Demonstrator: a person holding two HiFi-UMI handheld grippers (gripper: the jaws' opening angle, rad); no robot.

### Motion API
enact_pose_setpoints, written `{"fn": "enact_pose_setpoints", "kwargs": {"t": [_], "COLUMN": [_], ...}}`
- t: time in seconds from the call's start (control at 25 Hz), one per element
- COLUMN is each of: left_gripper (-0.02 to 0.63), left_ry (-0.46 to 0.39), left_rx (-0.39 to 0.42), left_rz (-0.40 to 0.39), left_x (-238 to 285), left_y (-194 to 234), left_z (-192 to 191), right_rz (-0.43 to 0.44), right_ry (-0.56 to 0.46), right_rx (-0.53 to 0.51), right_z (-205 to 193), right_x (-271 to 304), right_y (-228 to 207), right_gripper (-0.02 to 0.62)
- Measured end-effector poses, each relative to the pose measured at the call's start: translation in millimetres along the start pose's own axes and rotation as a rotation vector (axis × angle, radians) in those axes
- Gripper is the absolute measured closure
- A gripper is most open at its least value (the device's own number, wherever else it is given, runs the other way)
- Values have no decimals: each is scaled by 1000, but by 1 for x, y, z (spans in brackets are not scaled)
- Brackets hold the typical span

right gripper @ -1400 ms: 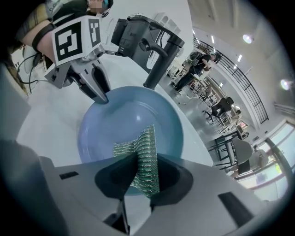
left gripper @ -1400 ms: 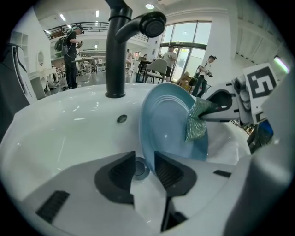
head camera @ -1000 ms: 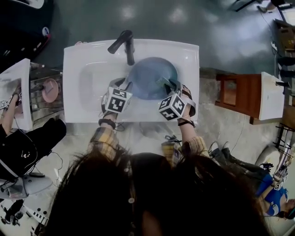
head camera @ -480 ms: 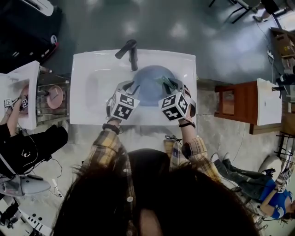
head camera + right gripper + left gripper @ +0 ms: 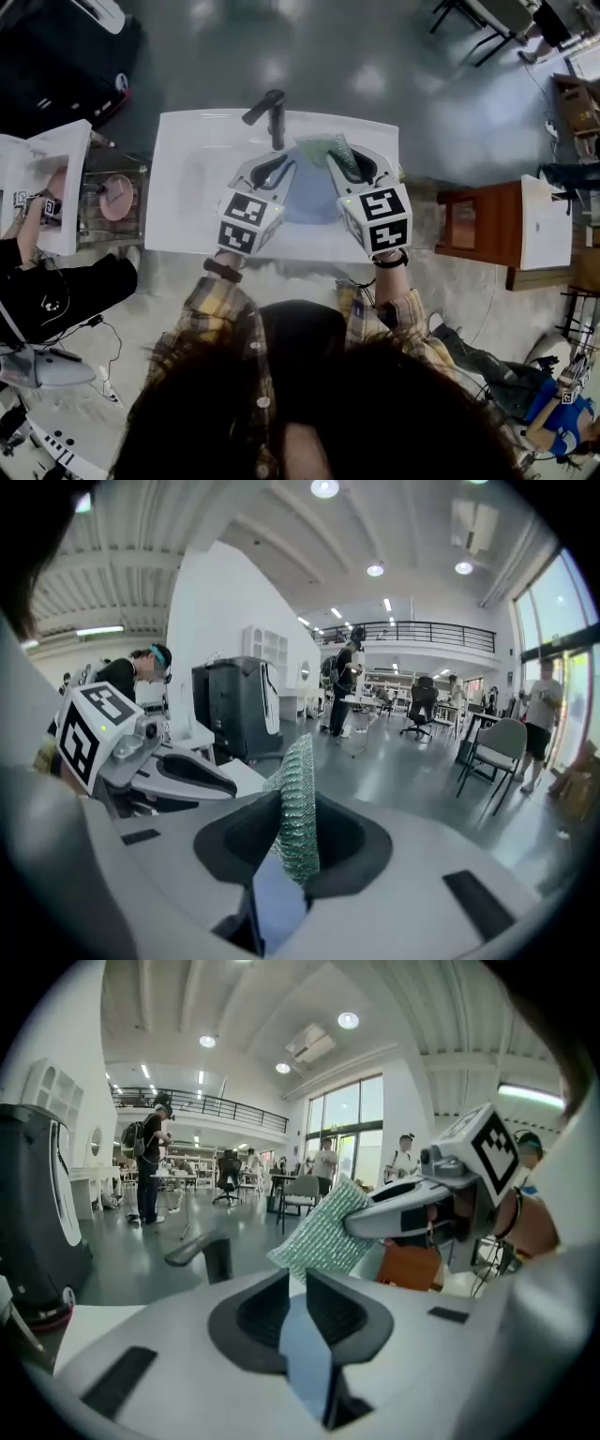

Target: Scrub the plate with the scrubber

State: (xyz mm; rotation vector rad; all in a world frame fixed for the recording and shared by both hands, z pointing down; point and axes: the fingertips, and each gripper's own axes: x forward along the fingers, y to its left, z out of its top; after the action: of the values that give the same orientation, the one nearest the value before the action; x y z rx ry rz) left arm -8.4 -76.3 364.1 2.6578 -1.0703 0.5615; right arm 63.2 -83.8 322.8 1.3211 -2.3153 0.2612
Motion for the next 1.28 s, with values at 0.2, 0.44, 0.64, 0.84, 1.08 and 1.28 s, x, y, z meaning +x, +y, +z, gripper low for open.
{"fn": "enact_pose_setpoints", "kwargs": {"t": [0.2,0.44,0.64,0.84,1.08,1.28], "left_gripper": [565,586,591,591,591,591], "left_ry": [-123,-225,-270,-288,-281,-285], "left_rx": [-37,-66,-70,-71,-69,-75], "left_rz": [-23,-100,-145,-158,-161,-168], "left_x": [-17,-34,-43,-46,-46,-44], "left_y": [-6,-21,-30,-35,-35,-32], "left_z": [49,86,104,111,112,113], "right_rz": [36,106,124,127,147,155], "right_ry": [-185,-322,-349,-359,-352,-358], "right_rx": [109,244,272,277,273,281], "right_z": [45,68,71,73,76,79], "right_x": [-26,-53,-61,-64,-61,-59], "right_y": [2,4,2,-2,-3,-5], "right_gripper": [488,488,489,489,491,492]}}
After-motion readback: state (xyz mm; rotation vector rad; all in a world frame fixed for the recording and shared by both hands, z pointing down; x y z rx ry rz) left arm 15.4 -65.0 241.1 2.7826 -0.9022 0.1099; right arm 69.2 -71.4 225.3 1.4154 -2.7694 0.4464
